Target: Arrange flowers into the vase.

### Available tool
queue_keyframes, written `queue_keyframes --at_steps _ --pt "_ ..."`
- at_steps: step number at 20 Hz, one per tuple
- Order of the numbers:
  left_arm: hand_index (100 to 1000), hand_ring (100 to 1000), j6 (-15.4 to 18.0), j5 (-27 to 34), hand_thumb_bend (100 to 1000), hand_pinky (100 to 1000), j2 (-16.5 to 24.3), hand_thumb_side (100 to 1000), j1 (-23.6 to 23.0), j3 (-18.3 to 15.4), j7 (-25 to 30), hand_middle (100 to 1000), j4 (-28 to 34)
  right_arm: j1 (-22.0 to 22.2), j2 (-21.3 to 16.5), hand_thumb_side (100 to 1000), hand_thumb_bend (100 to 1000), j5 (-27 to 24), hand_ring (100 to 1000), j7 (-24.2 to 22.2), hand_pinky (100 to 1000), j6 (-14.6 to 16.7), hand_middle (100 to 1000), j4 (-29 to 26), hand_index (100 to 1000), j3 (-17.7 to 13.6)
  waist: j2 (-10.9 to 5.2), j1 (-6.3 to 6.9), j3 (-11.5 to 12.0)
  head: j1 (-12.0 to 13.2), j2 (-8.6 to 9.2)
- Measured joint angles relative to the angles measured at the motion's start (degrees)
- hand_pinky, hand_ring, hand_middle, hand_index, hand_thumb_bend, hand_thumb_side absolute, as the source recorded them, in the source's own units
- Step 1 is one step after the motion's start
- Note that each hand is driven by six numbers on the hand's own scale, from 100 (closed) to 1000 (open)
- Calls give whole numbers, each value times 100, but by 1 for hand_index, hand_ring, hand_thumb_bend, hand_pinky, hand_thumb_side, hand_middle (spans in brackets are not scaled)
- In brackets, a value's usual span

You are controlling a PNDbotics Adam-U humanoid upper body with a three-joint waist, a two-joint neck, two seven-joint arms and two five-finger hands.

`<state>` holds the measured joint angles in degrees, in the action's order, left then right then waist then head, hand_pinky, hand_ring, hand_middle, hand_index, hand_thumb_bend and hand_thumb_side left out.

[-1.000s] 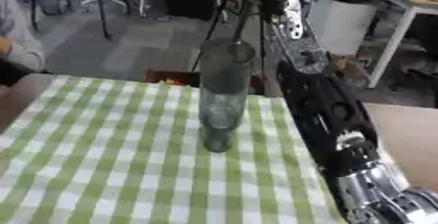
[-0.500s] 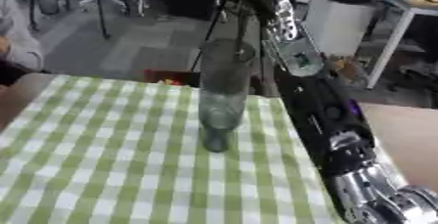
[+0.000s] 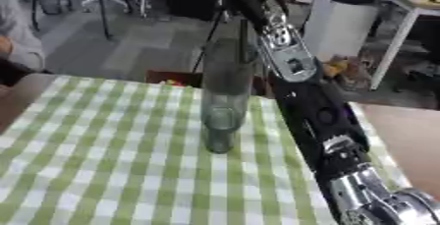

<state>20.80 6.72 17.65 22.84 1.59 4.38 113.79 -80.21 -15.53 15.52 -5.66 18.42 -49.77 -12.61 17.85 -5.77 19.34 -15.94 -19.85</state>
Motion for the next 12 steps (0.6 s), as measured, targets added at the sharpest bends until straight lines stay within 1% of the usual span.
queue_keyframes --at_steps 3,4,7,8,12 --pt "994 867 -11 0 100 645 0 870 0 16 14 925 0 -2 22 592 100 -17 100 -37 100 -213 100 -14 110 -24 11 0 2 -3 2" --pt "994 867 -12 0 100 645 0 869 0 23 17 925 0 -2 24 583 100 -26 100 -47 126 -277 100 -25 110 -39 16 0 4 -4 3" --pt "994 867 -6 0 100 645 0 869 1 28 24 925 0 -2 31 579 100 -51 100 -68 145 -472 100 -41 110 -83 18 0 8 -4 9" --pt "994 867 -4 0 100 645 0 867 1 28 25 925 0 -2 32 565 100 -57 100 -76 240 -528 100 -43 110 -95 20 0 9 -5 16" --pt "994 867 -2 0 100 645 0 867 8 29 29 926 0 -2 65 553 100 -108 100 -94 266 -762 100 -74 110 -164 42 0 10 -7 31"
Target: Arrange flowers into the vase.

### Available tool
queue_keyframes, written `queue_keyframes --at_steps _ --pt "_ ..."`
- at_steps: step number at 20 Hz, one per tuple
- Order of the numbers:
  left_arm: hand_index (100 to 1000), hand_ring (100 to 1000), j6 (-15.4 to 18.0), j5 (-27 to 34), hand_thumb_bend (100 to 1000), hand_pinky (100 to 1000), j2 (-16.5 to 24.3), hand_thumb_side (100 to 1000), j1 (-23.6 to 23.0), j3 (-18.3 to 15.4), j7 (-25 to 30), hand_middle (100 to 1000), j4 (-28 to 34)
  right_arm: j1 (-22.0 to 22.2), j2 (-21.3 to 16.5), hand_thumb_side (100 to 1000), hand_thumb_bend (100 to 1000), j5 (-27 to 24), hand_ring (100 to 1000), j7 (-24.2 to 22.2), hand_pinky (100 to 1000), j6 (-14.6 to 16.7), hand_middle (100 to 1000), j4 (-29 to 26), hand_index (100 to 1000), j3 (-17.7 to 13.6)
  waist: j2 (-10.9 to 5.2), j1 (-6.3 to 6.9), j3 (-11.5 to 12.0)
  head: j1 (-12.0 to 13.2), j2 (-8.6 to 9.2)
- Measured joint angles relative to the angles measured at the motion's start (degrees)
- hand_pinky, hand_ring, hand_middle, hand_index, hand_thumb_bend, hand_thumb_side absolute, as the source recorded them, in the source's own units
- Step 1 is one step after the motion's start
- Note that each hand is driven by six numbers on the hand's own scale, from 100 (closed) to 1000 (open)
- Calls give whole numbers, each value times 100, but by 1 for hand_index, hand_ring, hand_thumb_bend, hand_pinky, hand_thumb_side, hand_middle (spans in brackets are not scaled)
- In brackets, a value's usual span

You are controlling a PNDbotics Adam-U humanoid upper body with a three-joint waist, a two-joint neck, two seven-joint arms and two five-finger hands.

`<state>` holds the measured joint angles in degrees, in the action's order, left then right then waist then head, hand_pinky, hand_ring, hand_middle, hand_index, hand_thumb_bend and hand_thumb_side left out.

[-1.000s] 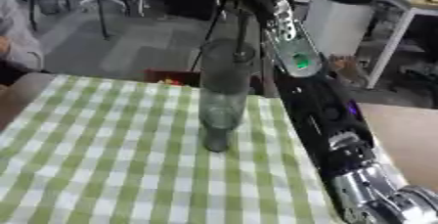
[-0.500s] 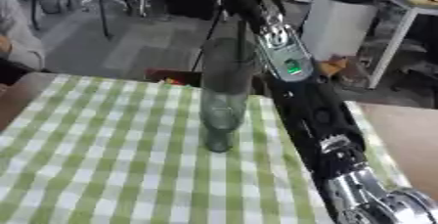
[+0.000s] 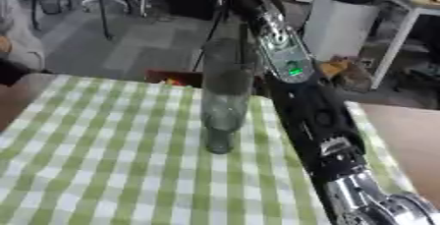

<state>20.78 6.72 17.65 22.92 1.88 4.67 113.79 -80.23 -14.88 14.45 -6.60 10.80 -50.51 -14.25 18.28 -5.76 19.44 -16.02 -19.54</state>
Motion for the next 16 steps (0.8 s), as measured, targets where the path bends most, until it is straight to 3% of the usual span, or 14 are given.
queue_keyframes --at_steps 8,16 --pt "994 868 -5 -14 100 645 0 865 19 1 23 927 0 1 10 528 100 -211 100 -9 367 -402 100 -54 109 -110 38 0 5 0 6" --pt "994 869 -11 -16 100 644 0 865 23 1 30 928 0 15 24 541 100 -240 107 53 397 -712 100 -72 115 -249 53 0 20 0 79"
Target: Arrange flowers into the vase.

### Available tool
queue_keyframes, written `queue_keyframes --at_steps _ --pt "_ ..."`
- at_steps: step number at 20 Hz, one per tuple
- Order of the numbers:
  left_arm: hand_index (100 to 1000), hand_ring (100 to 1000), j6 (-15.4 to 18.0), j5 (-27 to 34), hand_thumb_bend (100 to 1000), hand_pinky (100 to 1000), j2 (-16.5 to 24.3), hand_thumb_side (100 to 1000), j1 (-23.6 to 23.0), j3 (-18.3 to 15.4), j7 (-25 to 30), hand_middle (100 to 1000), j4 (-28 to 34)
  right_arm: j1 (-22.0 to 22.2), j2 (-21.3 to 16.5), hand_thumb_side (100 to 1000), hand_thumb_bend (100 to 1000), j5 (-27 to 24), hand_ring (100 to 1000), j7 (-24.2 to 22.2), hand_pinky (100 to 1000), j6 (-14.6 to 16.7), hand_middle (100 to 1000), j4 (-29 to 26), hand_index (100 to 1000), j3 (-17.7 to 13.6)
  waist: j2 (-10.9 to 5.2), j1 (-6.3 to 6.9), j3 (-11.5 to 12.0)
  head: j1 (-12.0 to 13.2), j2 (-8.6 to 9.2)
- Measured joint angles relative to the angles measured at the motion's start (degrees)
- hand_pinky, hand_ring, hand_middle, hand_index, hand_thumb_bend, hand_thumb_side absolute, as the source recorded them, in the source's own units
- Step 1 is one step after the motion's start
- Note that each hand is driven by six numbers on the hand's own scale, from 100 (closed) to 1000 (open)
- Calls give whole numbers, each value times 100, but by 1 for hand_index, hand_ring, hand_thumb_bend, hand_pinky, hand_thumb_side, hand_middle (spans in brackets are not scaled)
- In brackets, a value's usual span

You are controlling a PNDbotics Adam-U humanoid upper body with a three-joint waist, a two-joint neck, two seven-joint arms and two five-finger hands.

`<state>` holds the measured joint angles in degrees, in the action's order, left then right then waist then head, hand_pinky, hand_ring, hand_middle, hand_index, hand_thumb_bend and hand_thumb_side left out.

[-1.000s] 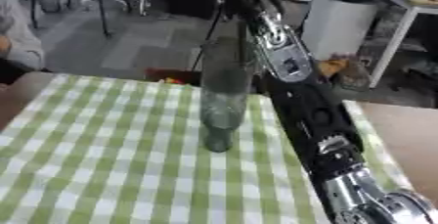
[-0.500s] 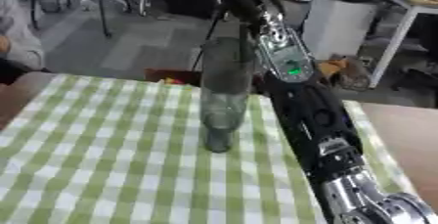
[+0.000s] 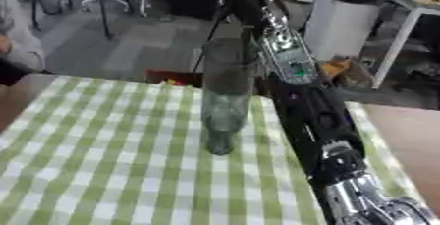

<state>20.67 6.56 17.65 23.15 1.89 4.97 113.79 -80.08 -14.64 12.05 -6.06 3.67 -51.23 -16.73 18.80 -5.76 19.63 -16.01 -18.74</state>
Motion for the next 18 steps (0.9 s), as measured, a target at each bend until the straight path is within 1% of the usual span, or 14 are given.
queue_keyframes --at_steps 3,5,6,8,9,10,11,13,14,15,18 --pt "995 869 -1 -1 100 644 0 863 0 0 1 928 0 49 -7 556 100 -2 122 13 402 -54 100 -2 120 -16 5 1 0 1 18" --pt "995 869 -1 -1 100 644 0 862 0 0 2 928 0 50 -28 579 100 -13 150 12 409 -56 100 -2 127 -17 12 2 -1 3 18" --pt "995 869 -2 -1 100 644 0 862 0 0 2 929 0 51 -31 590 100 -21 170 7 413 -48 100 -3 130 -16 12 3 -2 3 18" --pt "995 869 -2 -2 100 644 0 861 0 0 3 929 0 61 -35 593 100 -52 176 -18 413 -4 100 -8 131 -14 13 3 -3 3 19" --pt "995 869 -3 -2 100 644 0 861 0 0 3 929 0 67 -36 610 100 -63 200 -29 416 19 100 -13 134 -13 14 4 -3 3 19" --pt "995 869 -3 -3 100 644 0 861 0 0 4 929 0 71 -40 610 100 -68 200 -44 416 43 100 -18 134 -12 16 5 -4 3 19" --pt "995 869 -3 -3 100 644 0 861 0 0 4 929 0 75 -47 618 100 -74 228 -58 427 69 113 -19 136 -8 20 5 -4 3 20" --pt "995 869 -4 -3 100 644 0 861 0 0 4 929 0 85 -73 628 100 -77 243 -85 434 124 148 -20 145 0 26 7 -5 3 20" --pt "995 869 -4 -3 100 644 0 861 0 0 5 929 0 89 -80 628 100 -77 243 -102 434 146 148 -21 145 1 26 8 -7 3 20" --pt "996 869 -4 -3 100 644 0 861 0 0 5 930 0 89 -81 649 156 -77 255 -121 442 168 160 -24 157 1 27 10 -9 3 20" --pt "996 869 -7 -3 100 644 0 860 0 0 9 930 0 89 -83 661 222 -74 264 -170 448 246 167 -35 170 5 27 13 -12 3 20"
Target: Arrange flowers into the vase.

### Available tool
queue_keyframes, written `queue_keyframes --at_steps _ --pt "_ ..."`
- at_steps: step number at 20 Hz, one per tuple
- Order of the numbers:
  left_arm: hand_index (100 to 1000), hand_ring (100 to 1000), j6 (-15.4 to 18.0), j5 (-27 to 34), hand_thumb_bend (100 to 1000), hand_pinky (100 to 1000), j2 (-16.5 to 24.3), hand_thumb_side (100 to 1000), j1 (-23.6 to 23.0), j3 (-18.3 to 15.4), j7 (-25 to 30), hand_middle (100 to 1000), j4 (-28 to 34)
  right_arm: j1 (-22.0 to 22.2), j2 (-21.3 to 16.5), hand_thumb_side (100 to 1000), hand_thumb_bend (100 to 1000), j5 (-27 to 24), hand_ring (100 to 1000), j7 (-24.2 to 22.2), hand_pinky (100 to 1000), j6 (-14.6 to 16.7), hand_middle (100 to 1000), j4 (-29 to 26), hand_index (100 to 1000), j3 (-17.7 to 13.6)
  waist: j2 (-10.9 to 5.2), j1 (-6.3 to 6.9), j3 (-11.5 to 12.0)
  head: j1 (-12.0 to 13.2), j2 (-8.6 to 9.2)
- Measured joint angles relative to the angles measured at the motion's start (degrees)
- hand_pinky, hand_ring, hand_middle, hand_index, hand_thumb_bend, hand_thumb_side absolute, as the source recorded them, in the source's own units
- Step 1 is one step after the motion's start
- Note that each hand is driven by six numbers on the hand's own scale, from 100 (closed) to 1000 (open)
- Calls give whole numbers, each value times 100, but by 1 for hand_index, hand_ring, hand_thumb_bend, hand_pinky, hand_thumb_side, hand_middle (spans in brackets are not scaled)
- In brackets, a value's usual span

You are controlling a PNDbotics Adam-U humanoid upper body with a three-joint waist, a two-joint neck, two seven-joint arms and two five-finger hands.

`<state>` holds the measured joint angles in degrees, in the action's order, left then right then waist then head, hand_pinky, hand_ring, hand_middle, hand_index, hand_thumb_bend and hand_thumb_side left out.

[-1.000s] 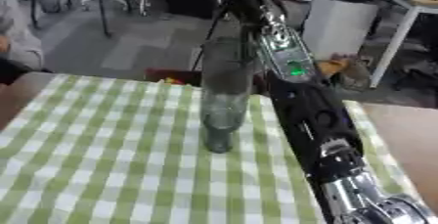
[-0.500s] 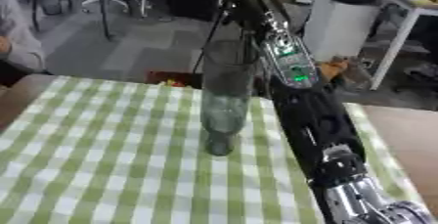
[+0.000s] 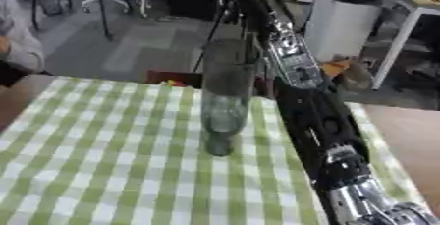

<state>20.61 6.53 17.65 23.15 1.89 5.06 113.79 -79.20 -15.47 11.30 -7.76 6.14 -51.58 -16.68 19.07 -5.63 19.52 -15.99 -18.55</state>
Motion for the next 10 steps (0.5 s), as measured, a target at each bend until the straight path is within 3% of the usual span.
queue_keyframes --at_steps 5,10 --pt "996 870 -7 0 100 645 0 857 0 0 8 930 0 0 -31 711 324 95 303 -50 473 188 209 -4 216 8 0 0 -4 0 1" --pt "997 870 -9 0 100 644 0 857 0 0 13 930 0 0 -48 724 346 218 314 -78 481 362 228 -4 226 9 0 -1 -8 2 2"
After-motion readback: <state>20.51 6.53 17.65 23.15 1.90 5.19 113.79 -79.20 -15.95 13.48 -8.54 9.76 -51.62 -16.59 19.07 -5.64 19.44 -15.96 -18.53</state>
